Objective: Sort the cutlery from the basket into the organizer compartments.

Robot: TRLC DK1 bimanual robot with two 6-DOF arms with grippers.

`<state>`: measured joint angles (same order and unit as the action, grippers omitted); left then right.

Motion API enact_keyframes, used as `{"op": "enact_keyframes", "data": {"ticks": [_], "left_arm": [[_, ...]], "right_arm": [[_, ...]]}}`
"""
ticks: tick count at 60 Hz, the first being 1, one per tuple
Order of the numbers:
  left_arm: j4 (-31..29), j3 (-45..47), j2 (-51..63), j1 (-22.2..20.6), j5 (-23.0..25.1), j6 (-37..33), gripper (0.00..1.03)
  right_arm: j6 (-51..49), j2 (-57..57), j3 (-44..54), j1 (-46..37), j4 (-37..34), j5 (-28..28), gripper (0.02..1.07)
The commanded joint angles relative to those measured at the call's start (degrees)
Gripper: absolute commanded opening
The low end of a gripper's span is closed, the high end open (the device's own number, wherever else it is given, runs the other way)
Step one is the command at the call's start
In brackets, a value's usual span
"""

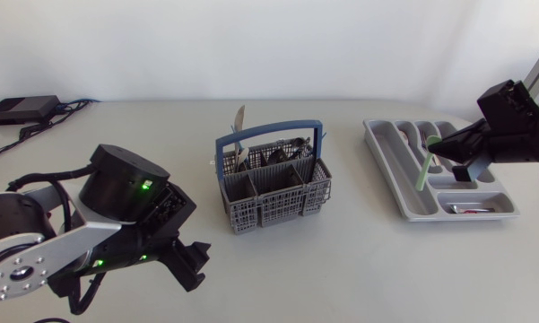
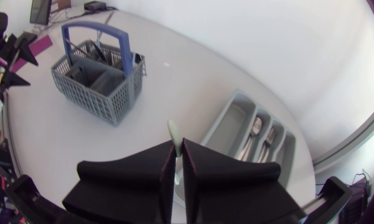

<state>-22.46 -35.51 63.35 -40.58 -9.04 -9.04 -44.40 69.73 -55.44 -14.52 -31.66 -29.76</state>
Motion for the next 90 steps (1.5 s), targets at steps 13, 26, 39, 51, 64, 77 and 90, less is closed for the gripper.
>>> {"op": "enact_keyframes", "data": {"ticks": [13,26,39,51,64,77,90], "left_arm": [[-0.31,-1.41,-0.33,-0.38,0.25,0.16,0.83],[-0.39,-2.20,0.37,-1.35,0.25,0.60,0.83],[-0.57,-2.55,0.46,-1.43,0.16,0.78,0.83],[-1.01,-2.55,0.37,-1.43,0.16,0.78,0.83],[-1.18,-2.46,0.19,-1.43,0.16,0.78,0.83],[-1.62,-2.55,-0.33,-1.08,0.16,0.60,0.83],[-1.27,-3.69,0.19,2.61,0.25,0.16,0.83]], "right_arm": [[-25.82,6.73,-0.46,-10.09,3.71,10.07,0.07],[-35.49,14.46,1.21,-14.48,12.15,14.64,0.07],[-39.97,20.97,2.27,-15.27,17.25,18.51,0.07],[-42.79,23.96,4.73,-15.27,21.64,21.85,0.07],[-43.49,24.40,8.07,-14.92,26.56,23.25,0.34],[-42.79,22.99,8.77,-14.74,28.67,23.78,0.62],[-39.62,14.11,9.12,-14.13,25.60,21.94,0.79]]}}
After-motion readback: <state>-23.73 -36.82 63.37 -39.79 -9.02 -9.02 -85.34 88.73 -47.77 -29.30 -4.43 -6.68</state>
